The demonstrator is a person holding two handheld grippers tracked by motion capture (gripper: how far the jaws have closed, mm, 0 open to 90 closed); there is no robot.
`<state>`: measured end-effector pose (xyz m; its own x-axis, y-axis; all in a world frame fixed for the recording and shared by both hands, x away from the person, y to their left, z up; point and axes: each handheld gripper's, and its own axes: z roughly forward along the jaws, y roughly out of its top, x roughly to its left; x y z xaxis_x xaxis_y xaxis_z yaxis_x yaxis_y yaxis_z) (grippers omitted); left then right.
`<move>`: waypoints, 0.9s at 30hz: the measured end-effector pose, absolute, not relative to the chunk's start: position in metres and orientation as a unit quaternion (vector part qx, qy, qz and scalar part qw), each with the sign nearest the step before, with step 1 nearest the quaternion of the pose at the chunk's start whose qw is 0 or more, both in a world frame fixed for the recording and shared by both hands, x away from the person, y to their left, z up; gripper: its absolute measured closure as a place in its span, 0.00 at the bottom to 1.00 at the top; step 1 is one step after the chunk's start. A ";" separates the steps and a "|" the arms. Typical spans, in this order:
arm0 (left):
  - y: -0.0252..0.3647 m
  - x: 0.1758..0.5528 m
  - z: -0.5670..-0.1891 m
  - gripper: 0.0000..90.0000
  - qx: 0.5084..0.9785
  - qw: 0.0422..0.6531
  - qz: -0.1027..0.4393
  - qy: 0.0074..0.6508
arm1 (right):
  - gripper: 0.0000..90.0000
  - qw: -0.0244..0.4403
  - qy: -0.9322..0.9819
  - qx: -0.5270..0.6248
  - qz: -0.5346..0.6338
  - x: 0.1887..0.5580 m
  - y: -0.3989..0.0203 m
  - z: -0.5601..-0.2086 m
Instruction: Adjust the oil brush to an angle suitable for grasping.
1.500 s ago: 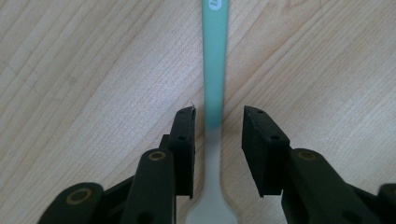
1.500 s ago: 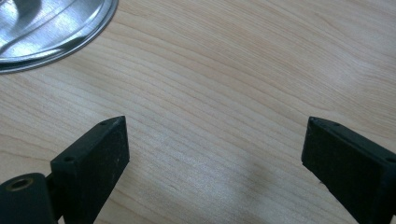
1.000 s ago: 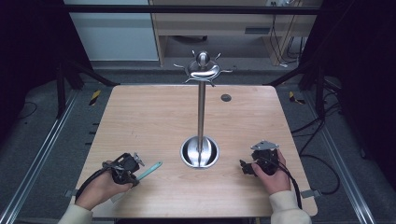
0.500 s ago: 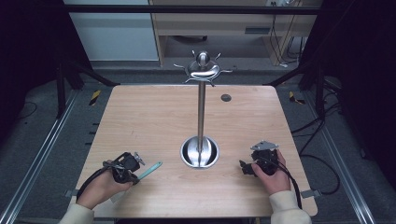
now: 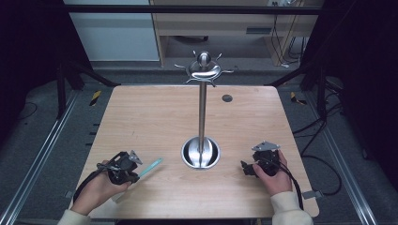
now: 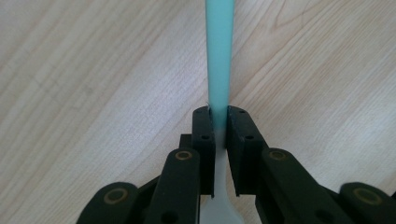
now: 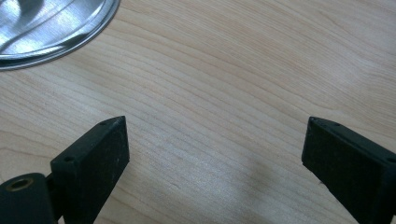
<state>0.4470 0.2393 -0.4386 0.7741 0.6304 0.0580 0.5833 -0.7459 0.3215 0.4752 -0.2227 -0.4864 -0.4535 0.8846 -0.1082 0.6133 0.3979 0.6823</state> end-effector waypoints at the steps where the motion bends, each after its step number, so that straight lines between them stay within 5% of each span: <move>1: 0.239 0.446 -0.437 0.91 0.930 0.149 0.084 0.325 | 0.09 0.235 0.802 0.467 0.288 0.475 -0.223 -0.486; 27: 0.231 0.430 -0.381 0.91 0.886 0.295 0.166 0.316 | 0.09 0.240 0.802 0.469 0.280 0.476 -0.221 -0.490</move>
